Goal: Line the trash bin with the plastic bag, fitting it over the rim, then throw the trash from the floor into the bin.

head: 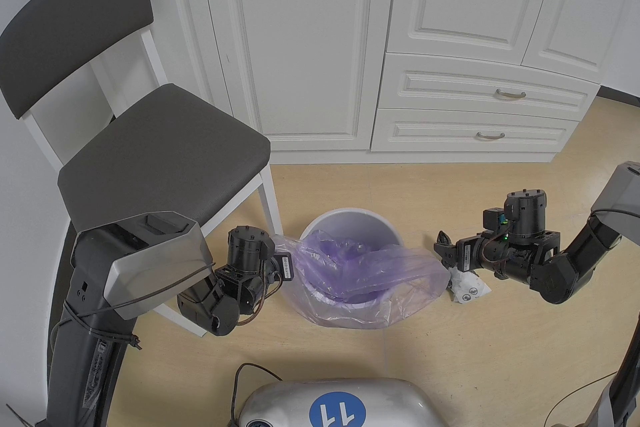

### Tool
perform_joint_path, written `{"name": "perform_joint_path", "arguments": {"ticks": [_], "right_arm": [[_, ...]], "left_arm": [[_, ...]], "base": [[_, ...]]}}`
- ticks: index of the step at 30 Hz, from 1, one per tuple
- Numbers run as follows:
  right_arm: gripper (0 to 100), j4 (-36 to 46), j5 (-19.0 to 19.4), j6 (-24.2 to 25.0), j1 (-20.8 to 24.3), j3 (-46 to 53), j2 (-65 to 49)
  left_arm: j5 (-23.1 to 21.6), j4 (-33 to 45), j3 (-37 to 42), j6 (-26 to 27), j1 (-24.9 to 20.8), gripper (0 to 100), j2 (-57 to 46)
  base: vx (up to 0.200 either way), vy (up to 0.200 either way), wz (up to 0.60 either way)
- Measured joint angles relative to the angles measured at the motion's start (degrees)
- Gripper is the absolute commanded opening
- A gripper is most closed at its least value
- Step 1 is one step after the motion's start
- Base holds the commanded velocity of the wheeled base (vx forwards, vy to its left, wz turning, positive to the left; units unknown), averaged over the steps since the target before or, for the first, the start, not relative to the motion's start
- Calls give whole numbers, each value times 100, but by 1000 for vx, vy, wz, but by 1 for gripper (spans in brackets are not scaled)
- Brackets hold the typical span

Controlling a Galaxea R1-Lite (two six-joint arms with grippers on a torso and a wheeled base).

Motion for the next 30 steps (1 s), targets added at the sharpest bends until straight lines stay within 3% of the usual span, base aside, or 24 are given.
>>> {"name": "perform_joint_path", "arguments": {"ticks": [17, 24, 30], "right_arm": [[100, 323, -501, 389, 488, -158, -435], [100, 396, -873, 714, 883, -212, -551], [100, 457, -950, 1022, 1224, -280, -625]], "left_arm": [[0, -5, 11, 0, -5, 0, 41], [9, -16, 13, 0, -7, 0, 35], [15, -44, 52, 0, -20, 0, 30]], "base": [[0, 0, 0], [0, 0, 0], [0, 0, 0]]}}
